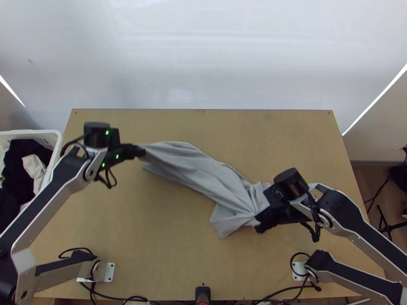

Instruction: Fold the t-shirt

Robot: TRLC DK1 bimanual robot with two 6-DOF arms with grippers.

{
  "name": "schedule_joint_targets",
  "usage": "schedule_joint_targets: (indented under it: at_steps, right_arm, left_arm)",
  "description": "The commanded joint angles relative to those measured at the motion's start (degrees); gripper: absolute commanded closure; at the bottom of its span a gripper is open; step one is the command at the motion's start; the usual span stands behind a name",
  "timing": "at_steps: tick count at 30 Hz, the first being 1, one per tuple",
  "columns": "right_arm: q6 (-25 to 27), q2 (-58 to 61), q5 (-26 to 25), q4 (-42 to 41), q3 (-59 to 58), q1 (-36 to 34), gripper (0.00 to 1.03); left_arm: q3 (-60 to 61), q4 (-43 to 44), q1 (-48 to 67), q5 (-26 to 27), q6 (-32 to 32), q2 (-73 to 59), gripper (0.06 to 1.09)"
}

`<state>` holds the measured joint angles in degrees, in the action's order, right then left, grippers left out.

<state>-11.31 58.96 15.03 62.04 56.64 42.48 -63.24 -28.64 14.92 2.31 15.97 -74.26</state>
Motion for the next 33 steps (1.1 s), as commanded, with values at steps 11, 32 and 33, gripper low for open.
schedule_joint_targets:
  at_steps: [11, 32, 33]
  right_arm:
    - [4.8, -4.2, 2.6, -5.2, 0.8, -5.0, 1.0]
    - [4.6, -5.2, 2.2, -8.3, -2.0, -9.0, 1.0]
    - [4.6, -5.2, 2.2, -8.3, -2.1, -9.1, 1.0]
  left_arm:
    - [-8.3, 1.1, -2.7, -1.4, 2.6, -6.2, 1.05]
    - [-60.0, -4.8, 9.5, -4.8, 5.4, -47.1, 1.05]
    - [-60.9, -4.3, 10.1, -5.0, 5.7, -48.3, 1.05]
